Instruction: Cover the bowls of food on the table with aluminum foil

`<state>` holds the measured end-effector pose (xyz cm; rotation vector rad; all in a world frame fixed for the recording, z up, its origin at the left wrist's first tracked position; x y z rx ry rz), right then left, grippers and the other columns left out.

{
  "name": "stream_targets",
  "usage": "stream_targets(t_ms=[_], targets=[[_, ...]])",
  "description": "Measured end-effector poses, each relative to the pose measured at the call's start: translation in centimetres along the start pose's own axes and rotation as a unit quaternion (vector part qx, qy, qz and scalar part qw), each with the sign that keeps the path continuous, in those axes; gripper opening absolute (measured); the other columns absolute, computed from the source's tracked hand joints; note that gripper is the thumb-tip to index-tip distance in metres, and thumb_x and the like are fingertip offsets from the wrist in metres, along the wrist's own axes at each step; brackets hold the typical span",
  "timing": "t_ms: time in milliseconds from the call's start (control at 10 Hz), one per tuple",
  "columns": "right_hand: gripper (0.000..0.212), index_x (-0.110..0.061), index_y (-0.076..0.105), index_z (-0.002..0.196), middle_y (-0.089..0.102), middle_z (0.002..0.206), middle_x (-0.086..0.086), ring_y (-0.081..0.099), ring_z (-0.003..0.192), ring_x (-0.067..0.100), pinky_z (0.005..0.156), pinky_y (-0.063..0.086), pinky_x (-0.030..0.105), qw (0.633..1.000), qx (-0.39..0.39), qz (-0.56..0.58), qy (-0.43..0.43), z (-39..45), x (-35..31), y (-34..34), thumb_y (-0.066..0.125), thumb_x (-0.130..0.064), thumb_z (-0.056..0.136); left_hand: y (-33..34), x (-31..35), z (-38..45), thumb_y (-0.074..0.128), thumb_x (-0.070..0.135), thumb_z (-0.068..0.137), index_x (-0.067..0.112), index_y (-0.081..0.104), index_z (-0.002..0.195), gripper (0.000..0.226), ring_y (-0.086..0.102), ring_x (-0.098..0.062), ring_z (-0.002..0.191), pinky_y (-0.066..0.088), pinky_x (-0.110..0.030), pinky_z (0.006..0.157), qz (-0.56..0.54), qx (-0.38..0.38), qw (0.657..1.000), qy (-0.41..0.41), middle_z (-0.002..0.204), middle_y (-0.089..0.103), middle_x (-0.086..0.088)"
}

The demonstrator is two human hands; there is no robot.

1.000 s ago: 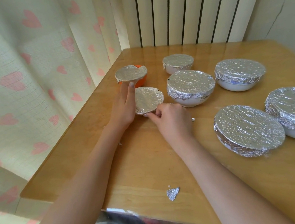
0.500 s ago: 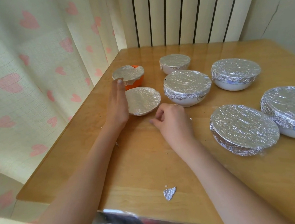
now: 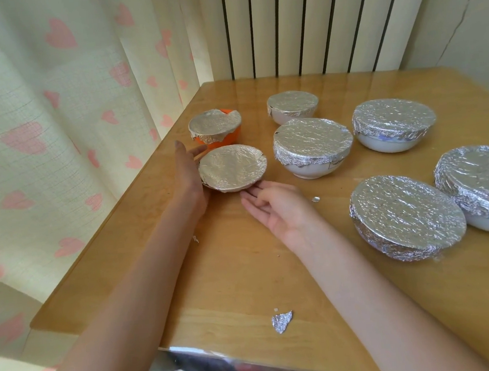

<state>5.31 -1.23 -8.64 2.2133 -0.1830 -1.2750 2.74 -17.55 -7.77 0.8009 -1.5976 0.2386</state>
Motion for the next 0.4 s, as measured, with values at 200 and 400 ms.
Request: stream_targets(t_ms=[200, 400], targets=[[0.024, 0.005, 0.055, 0.082, 0.060, 0.115, 0.023, 0.061, 0.111, 0.029, 0.080, 0.054, 0.028, 0.999, 0.012, 0.044, 0.016, 0.0, 0.5, -0.1, 0.036, 0.020, 0.085, 0.1, -0.1, 0.7, 0.013, 0.056, 0.102, 0.010, 0.058, 0.110, 0.065, 0.068, -0.026, 0.090, 0.053, -0.038, 0.077, -0.014, -0.039, 0.999, -0.017, 0.100, 0.069, -0.011], [0.020, 0.009, 0.056, 0.098, 0.066, 0.088, 0.023, 0.069, 0.082, 0.027, 0.064, 0.059, 0.026, 0.998, -0.007, 0.023, 0.052, -1.8, 0.1, -1.2, 0.042, 0.017, 0.087, -2.2, -0.5, 0.1, 0.026, 0.036, 0.106, 0.011, 0.056, 0.107, 0.040, 0.063, -0.018, 0.084, 0.051, -0.029, 0.071, -0.015, 0.067, 0.997, -0.018, 0.105, 0.066, -0.010]])
Point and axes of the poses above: each hand's wrist, its own z-axis towards the middle knuckle, its own y-axis out of the palm, x = y × z, the point moved 9 cm from there along z, towards the middle knuckle
